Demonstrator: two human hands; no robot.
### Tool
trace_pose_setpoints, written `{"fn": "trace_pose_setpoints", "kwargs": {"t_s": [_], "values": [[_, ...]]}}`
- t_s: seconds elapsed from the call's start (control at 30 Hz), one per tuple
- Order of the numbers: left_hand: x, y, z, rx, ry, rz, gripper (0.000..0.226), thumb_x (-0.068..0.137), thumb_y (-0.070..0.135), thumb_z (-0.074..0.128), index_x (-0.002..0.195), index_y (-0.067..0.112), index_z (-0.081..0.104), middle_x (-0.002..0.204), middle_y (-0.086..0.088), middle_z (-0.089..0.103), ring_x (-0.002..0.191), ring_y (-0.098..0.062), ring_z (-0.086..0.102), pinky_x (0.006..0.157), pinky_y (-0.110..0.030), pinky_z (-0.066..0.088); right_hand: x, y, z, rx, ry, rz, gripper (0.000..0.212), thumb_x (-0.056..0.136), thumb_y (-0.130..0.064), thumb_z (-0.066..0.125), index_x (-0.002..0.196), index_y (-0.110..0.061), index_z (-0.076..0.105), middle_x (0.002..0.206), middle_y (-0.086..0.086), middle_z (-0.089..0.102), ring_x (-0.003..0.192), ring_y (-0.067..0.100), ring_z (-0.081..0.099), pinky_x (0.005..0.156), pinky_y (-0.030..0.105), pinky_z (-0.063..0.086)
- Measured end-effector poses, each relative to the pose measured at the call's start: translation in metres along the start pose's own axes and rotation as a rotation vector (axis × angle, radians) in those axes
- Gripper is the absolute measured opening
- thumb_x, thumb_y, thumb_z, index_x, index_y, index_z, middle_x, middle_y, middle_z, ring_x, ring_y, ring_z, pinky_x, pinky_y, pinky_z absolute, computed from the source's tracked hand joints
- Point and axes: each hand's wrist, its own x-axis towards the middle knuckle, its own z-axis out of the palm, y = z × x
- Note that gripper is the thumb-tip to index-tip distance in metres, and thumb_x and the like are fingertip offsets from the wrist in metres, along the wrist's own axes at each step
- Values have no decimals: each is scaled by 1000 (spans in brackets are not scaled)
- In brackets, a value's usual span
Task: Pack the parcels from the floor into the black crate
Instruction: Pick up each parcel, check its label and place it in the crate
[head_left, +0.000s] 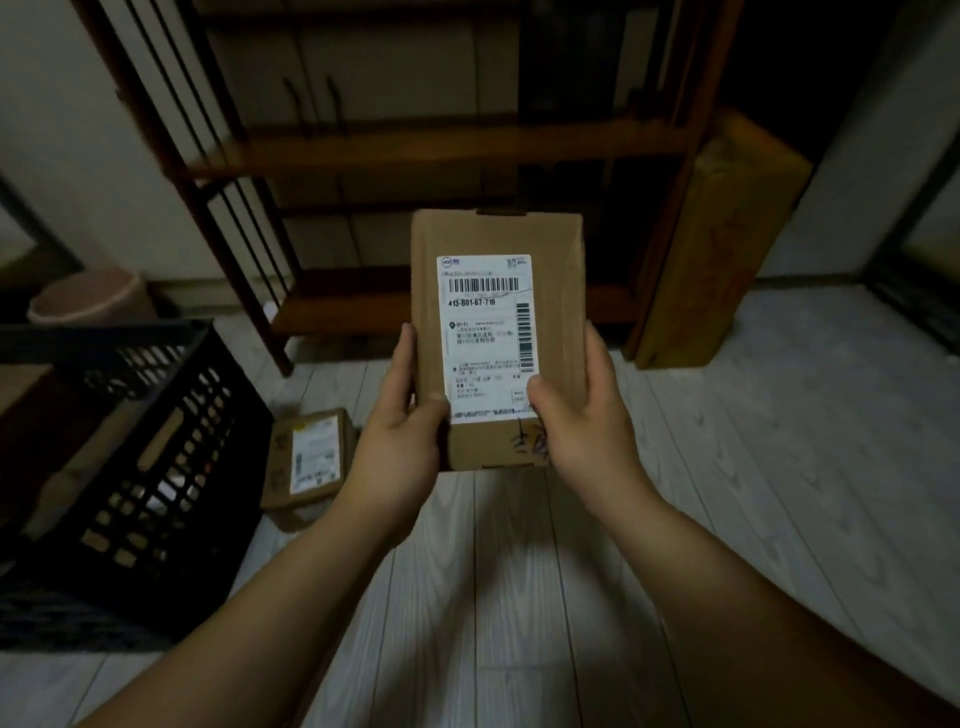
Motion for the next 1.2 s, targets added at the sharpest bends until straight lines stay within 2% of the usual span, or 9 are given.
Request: {"fn": "trace_pose_setpoints", "kwargs": {"t_s": [0.1, 0.3, 0.5, 0.6, 0.73, 0.83, 0.97, 1.1, 1.2], "values": [[-1, 14, 1, -25, -10, 94, 64, 97, 14, 43, 142, 52, 16, 114, 24, 60, 90, -1, 68, 73, -34, 57, -1, -18, -2, 23, 44, -109, 65, 93, -26, 57, 146, -42, 23, 128, -16, 53, 111, 1, 55, 83, 15, 49], [0, 30, 3, -84, 2, 210, 60, 97, 10, 41, 139, 51, 26, 121, 22, 57, 96, 5, 65, 68, -15, 54, -2, -34, 0, 35, 120, -225, 68, 92, -25, 58, 148, -39, 21, 137, -10, 47, 121, 6, 50, 94, 22, 46], [-4, 34, 0, -72, 27, 233, 61, 97, 8, 40, 127, 60, 28, 131, 18, 53, 102, 4, 62, 75, -16, 55, -5, -39, 3, 16, 127, -220, 70, 91, -28, 59, 147, -43, 19, 138, -8, 45, 121, 5, 49, 93, 22, 48], [-7, 44, -4, -61, 38, 223, 61, 97, 7, 40, 131, 55, 26, 117, 31, 53, 97, 9, 62, 71, -14, 54, -6, -47, 8, 7, 105, -210, 70, 92, -27, 58, 148, -43, 18, 137, -10, 45, 119, 4, 50, 87, 16, 46], [-11, 79, -11, -43, 80, 85, 56, 96, 11, 43, 124, 59, 30, 124, 20, 55, 101, -3, 63, 70, -17, 56, -12, -72, 14, 11, 50, -74, 70, 92, -34, 54, 136, -66, 10, 139, -15, 41, 122, 7, 49, 93, 38, 52], [-12, 127, -8, -13, 115, 5, 51, 96, 14, 45, 128, 51, 31, 126, 14, 55, 100, -3, 60, 68, -17, 52, -6, -121, 9, 36, 40, 38, 68, 93, -36, 51, 128, -75, 7, 140, -15, 38, 120, 8, 49, 88, 31, 53], [-15, 230, -2, 64, 134, -6, 33, 95, 15, 45, 110, 44, 40, 118, 8, 61, 89, 3, 64, 58, -11, 50, 6, -228, -9, 25, 19, 64, 64, 96, -33, 46, 140, -61, 9, 138, -17, 39, 111, -1, 51, 77, 15, 48], [-28, 358, 0, 102, 45, -30, 47, 94, 24, 50, 114, 64, 35, 119, 29, 53, 101, 8, 57, 71, -8, 50, 8, -355, -20, -4, 44, 51, 66, 96, -33, 47, 141, -59, 7, 145, -15, 34, 123, 6, 46, 97, 32, 48], [-50, 453, -5, 101, -32, -86, 60, 93, 26, 53, 133, 59, 23, 120, 28, 52, 106, 3, 56, 84, -20, 51, -3, -453, -27, -18, 30, 63, 66, 97, -31, 46, 142, -57, 6, 147, -13, 33, 124, 7, 45, 95, 30, 49]]}}
